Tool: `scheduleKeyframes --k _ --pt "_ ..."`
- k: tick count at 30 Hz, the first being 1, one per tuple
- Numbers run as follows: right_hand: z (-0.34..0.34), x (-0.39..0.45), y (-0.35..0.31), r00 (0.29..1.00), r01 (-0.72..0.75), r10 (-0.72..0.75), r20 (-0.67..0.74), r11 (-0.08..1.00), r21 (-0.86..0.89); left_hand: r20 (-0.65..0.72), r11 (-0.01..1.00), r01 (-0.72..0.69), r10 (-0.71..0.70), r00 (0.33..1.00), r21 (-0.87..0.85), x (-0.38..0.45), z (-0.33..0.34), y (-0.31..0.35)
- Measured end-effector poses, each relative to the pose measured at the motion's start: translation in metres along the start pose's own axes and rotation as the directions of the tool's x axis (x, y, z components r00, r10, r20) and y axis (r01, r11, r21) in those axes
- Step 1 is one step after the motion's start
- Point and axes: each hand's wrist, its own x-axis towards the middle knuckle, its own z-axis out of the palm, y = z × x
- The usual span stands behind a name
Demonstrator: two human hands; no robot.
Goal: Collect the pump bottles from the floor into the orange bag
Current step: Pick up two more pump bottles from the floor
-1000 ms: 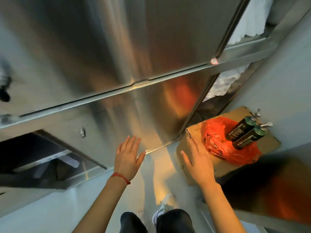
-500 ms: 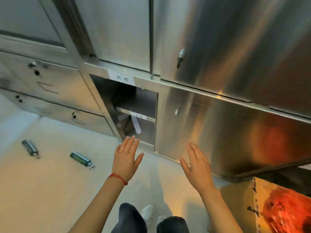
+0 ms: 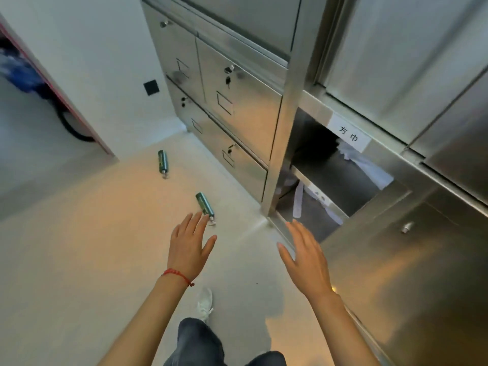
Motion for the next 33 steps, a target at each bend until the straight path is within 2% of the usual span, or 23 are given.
scheduleKeyframes --k 3,9,18,28,33 --pt "0.021 0.033 -0.028 1.000 0.018 -0.018 0.023 1.000 0.005 -0.046 0.999 0.051 -0.052 0.998 -0.018 0.019 -0.013 -0.031" --pt "0.074 0.118 -0.092 0.998 0.058 -0.058 0.035 0.998 0.010 -0.050 0.995 0.091 -0.092 0.994 -0.029 0.084 -0.039 -0.118" --pt "0.144 0.230 -0.190 0.999 0.004 -0.005 0.035 0.999 0.032 -0.032 0.994 0.113 -0.113 0.993 0.001 0.188 -0.092 -0.246" --pt "0.186 0.366 -0.228 0.998 0.006 -0.005 0.065 1.000 -0.013 -0.009 0.998 0.063 -0.063 0.998 -0.012 0.325 -0.095 -0.311" --pt "0.193 0.434 -0.241 0.997 -0.055 0.056 0.056 0.998 -0.018 0.080 0.999 -0.008 0.005 0.997 0.041 0.405 -0.103 -0.322"
